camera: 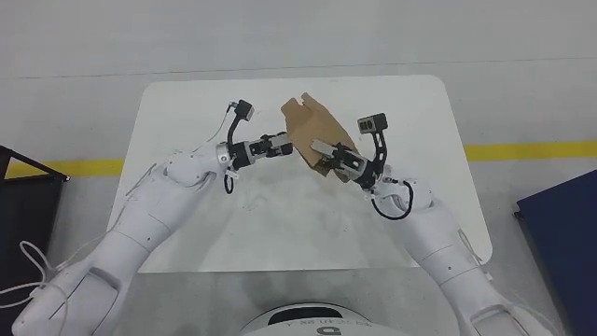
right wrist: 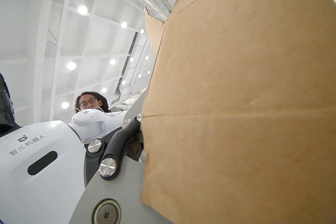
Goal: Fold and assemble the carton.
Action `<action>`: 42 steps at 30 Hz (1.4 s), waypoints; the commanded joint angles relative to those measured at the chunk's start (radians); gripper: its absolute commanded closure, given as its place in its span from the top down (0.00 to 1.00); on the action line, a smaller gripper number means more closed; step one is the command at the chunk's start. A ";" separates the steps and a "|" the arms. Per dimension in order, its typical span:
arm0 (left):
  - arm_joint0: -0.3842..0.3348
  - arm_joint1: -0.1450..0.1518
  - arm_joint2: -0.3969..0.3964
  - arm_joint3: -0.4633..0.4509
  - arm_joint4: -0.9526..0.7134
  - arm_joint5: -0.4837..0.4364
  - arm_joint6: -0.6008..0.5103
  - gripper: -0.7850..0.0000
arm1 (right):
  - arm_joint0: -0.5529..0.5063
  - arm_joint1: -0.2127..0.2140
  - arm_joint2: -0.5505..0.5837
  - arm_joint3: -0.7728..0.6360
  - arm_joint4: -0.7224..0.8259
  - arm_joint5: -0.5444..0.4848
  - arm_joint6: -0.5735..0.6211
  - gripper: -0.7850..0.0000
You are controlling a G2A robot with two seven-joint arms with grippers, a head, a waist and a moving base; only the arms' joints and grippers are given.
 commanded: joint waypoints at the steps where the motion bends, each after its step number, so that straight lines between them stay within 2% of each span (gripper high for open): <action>1: 0.004 -0.001 -0.007 0.007 -0.001 -0.005 0.000 1.00 | -0.005 0.001 0.006 -0.005 -0.015 -0.013 -0.020 0.00; 12: 0.061 0.011 -0.081 0.028 -0.015 -0.045 0.009 1.00 | -0.050 0.014 0.068 -0.066 -0.115 -0.063 -0.149 0.00; 14: 0.069 0.014 -0.095 0.024 -0.016 -0.050 0.006 1.00 | -0.051 0.014 0.065 -0.078 -0.126 -0.060 -0.160 0.45; 17: 0.080 0.017 -0.113 0.014 -0.016 -0.056 0.002 1.00 | -0.050 0.013 0.058 -0.091 -0.148 -0.062 -0.181 0.44; 20: 0.093 0.021 -0.132 0.007 -0.015 -0.060 0.000 1.00 | -0.048 0.011 0.050 -0.103 -0.168 -0.071 -0.211 0.33; 21: 0.098 0.022 -0.138 0.006 -0.016 -0.062 0.000 1.00 | -0.049 0.010 0.047 -0.107 -0.171 -0.074 -0.220 0.28; 23: 0.108 0.025 -0.152 0.006 -0.018 -0.067 -0.002 1.00 | -0.049 0.009 0.042 -0.113 -0.172 -0.076 -0.232 0.00; 30: 0.143 0.035 -0.204 -0.001 -0.026 -0.085 -0.001 1.00 | -0.048 0.011 0.031 -0.112 -0.102 -0.035 -0.199 0.00; 36: 0.179 0.048 -0.261 -0.004 -0.004 -0.101 0.022 1.00 | -0.059 0.018 0.033 -0.124 0.000 -0.001 -0.112 0.00; 38: 0.195 0.052 -0.278 -0.012 -0.004 -0.107 0.025 1.00 | -0.065 0.020 0.027 -0.134 0.074 0.023 -0.063 0.00; 42: 0.220 0.057 -0.300 -0.031 -0.002 -0.112 0.012 1.00 | -0.070 0.016 0.008 -0.130 0.336 0.101 0.069 0.00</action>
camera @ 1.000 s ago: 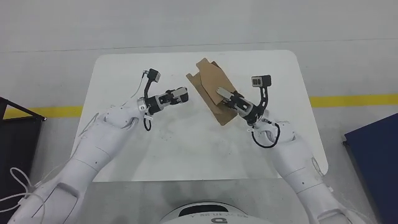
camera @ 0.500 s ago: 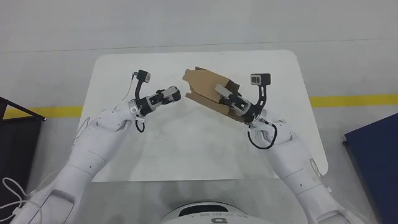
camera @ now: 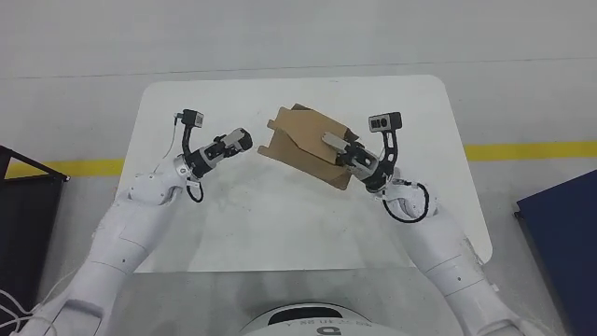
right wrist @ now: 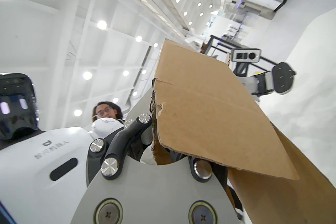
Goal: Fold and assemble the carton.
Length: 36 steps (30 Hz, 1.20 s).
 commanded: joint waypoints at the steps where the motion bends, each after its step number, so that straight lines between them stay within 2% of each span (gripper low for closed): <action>1: 0.011 0.001 -0.003 -0.011 0.004 -0.003 -0.013 1.00 | 0.004 -0.004 -0.011 0.019 0.160 0.049 0.071 0.00; 7: 0.023 -0.002 0.004 -0.053 0.009 -0.012 -0.042 1.00 | 0.059 -0.037 -0.067 0.176 0.476 0.200 0.182 0.00; 15: 0.045 0.006 -0.029 -0.197 0.045 -0.001 -0.051 1.00 | 0.114 -0.074 -0.089 0.309 0.717 0.364 0.284 0.00; 21: 0.051 0.007 -0.032 -0.298 0.089 0.064 -0.043 1.00 | 0.133 -0.093 -0.110 0.365 0.732 0.391 0.358 0.00; 25: 0.038 0.000 -0.008 -0.293 0.104 0.089 -0.033 1.00 | 0.142 -0.107 -0.126 0.396 0.738 0.403 0.407 0.00; 33: -0.001 -0.016 0.034 -0.284 0.156 0.124 -0.012 1.00 | 0.150 -0.135 -0.156 0.448 0.798 0.522 0.506 0.00; 36: -0.006 -0.020 0.044 -0.286 0.172 0.131 -0.002 1.00 | 0.158 -0.145 -0.166 0.475 0.798 0.535 0.523 0.00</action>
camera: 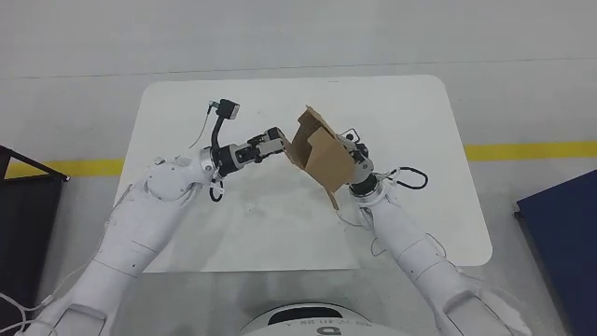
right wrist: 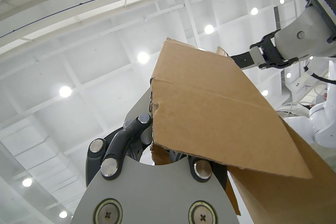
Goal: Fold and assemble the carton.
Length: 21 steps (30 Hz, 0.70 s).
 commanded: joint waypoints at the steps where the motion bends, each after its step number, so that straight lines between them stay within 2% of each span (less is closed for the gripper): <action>1: -0.004 -0.002 0.004 -0.001 0.015 0.007 0.004 1.00 | 0.005 -0.006 -0.006 0.016 -0.004 0.005 0.008 0.00; 14: 0.001 -0.010 0.011 -0.016 0.114 0.062 0.071 1.00 | 0.029 -0.028 0.000 0.069 -0.045 0.006 0.060 0.00; 21: 0.031 0.001 -0.052 -0.068 0.117 0.026 0.088 1.00 | 0.033 -0.029 0.026 0.077 -0.087 -0.062 0.056 0.00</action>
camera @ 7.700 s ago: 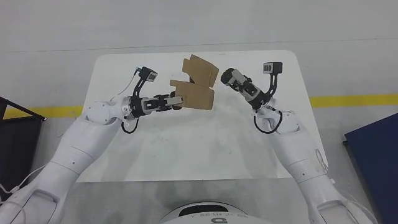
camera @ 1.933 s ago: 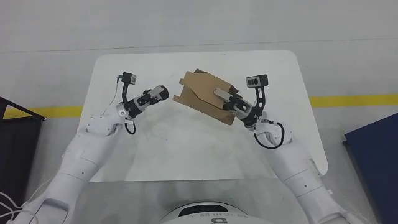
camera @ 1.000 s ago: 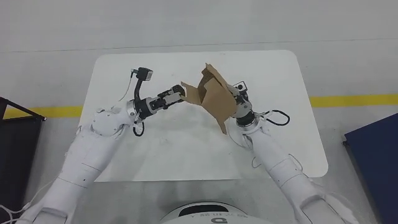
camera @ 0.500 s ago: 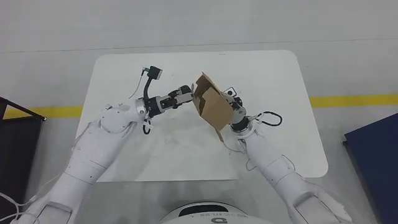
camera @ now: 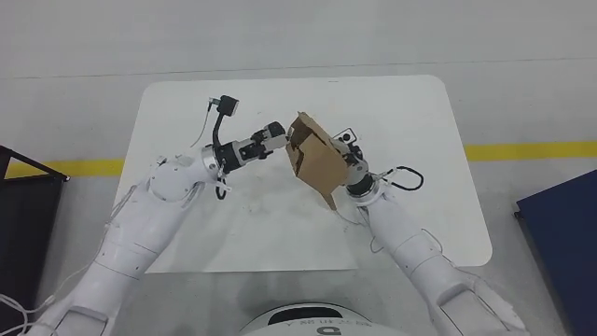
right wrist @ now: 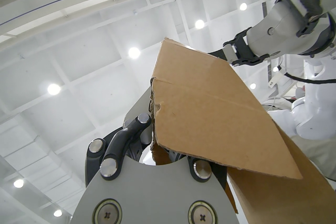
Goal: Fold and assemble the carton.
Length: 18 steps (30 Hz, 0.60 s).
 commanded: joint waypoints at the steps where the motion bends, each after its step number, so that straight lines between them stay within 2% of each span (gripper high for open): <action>1: 0.014 0.006 -0.025 -0.022 0.016 0.009 0.000 1.00 | 0.000 0.000 0.000 0.000 0.001 0.001 0.000 0.00; 4: 0.029 0.013 -0.050 -0.076 0.083 0.045 -0.005 1.00 | 0.000 0.000 0.000 0.000 0.001 0.001 0.000 0.00; 8: 0.036 0.017 -0.055 -0.157 0.227 0.140 0.006 1.00 | 0.000 0.000 0.000 0.000 0.001 0.001 0.000 0.00; 10: 0.038 0.017 -0.047 -0.190 0.277 0.178 0.016 1.00 | -0.012 0.002 0.008 -0.027 -0.021 -0.013 -0.043 0.00; 18: 0.043 0.016 -0.048 -0.235 0.332 0.238 0.033 1.00 | -0.063 0.013 0.044 -0.096 -0.077 -0.005 -0.075 0.00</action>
